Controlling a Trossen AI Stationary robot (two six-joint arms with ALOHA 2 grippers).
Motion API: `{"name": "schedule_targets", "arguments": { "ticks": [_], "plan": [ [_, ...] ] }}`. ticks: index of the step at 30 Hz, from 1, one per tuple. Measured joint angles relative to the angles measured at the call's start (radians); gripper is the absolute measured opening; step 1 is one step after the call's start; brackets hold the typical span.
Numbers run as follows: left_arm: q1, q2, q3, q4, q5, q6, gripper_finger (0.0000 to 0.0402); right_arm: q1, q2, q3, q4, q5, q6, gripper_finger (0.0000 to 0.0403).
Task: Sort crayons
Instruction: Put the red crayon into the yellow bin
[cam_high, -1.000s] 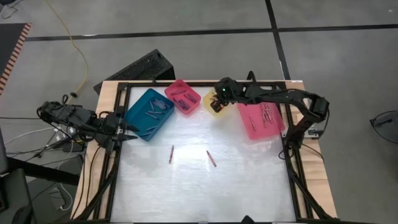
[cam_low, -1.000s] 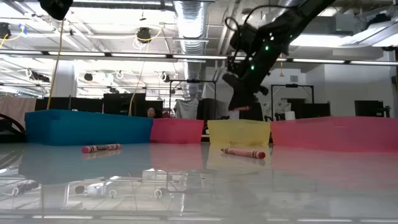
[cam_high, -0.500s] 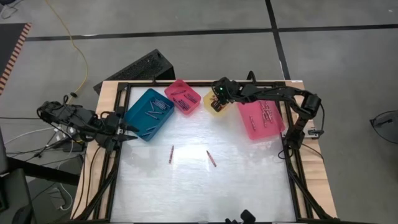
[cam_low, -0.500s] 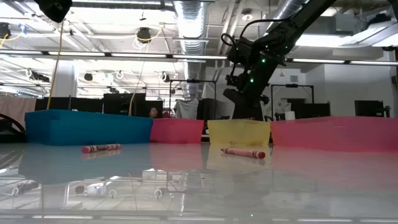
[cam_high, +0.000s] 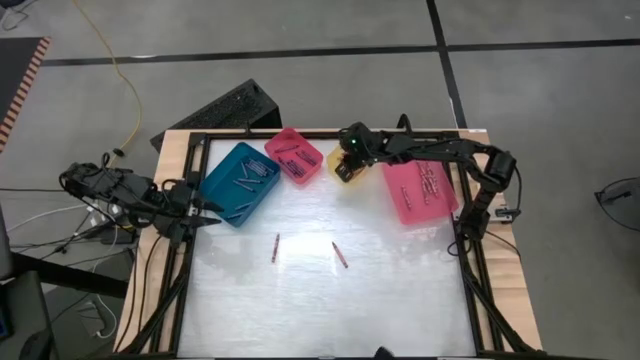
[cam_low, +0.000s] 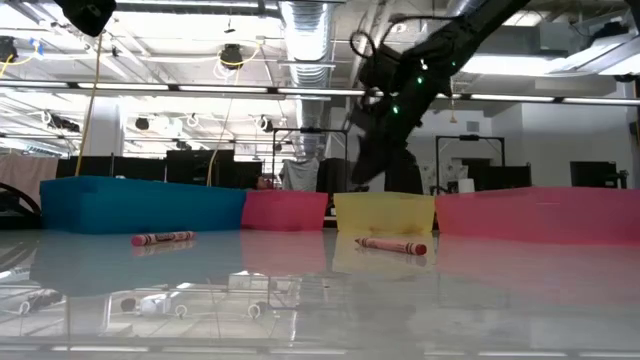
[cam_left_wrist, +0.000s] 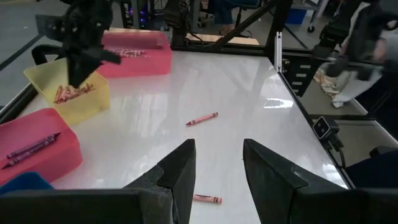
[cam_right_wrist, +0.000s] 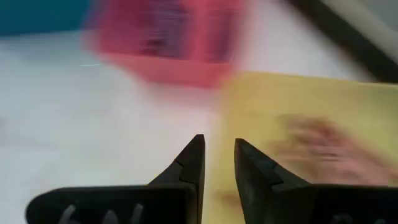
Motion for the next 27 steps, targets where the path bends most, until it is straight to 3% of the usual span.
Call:
{"name": "schedule_targets", "arguments": {
  "ticks": [5,8,12,17,20,27],
  "plan": [
    [0.0,0.0,0.0,0.0,0.0,0.0,0.0123,0.078,0.0,0.06,-0.025,-0.267,0.103,0.0083],
    [0.0,0.0,0.0,0.0,0.0,0.0,0.0123,0.155,0.0,0.087,-0.025,-0.376,0.149,0.0083],
    [0.0,0.0,0.0,-0.001,0.0,0.0,0.0123,0.277,0.0,0.101,-0.036,-0.432,0.195,0.0083],
    [0.0,0.0,-0.001,-0.004,0.0,0.0,0.0123,0.451,0.0,0.101,-0.096,-0.419,0.216,0.0083],
    [0.0,0.0,-0.001,-0.008,0.0,0.007,0.0123,0.563,0.0,0.101,-0.177,-0.265,0.265,0.0082],
    [0.0,0.0,-0.002,-0.008,-0.022,0.01,0.0123,0.794,0.001,0.076,-0.226,0.306,0.435,0.0077]
  ]
}}
